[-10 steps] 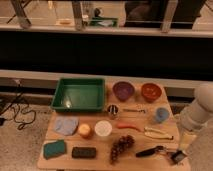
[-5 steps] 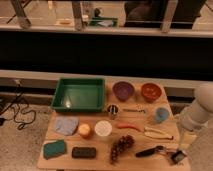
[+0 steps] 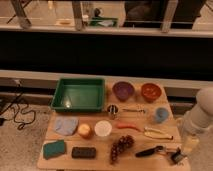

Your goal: Wipe table surface with brush

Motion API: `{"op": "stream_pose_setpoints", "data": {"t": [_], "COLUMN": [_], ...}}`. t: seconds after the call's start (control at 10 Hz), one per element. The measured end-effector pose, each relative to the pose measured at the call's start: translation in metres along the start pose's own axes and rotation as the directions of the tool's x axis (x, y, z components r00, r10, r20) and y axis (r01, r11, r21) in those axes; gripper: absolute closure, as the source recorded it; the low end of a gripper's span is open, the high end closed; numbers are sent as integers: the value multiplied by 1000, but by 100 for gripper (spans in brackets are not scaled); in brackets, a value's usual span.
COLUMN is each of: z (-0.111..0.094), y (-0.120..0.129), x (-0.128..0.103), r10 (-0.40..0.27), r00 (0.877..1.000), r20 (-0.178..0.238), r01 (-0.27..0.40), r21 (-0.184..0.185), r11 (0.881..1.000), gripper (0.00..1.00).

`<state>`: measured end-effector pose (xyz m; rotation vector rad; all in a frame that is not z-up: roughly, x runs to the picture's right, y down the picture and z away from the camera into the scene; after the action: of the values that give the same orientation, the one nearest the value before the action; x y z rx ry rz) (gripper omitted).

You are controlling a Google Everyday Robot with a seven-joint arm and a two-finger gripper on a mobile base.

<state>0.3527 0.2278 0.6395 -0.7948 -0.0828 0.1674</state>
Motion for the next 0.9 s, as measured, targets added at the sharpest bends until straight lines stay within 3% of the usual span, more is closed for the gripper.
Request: {"op": "stream_pose_setpoints", "data": {"t": [0.4,0.9], "z": [18,53], "y": [18,42], "x": [2,-11], "r10": [-42,-122], "r00": [999,992], "r20": [-9,-28], "r01": [42,120], "r21": [-4,-47], "r11": [999,992], "gripper": [20,20]}}
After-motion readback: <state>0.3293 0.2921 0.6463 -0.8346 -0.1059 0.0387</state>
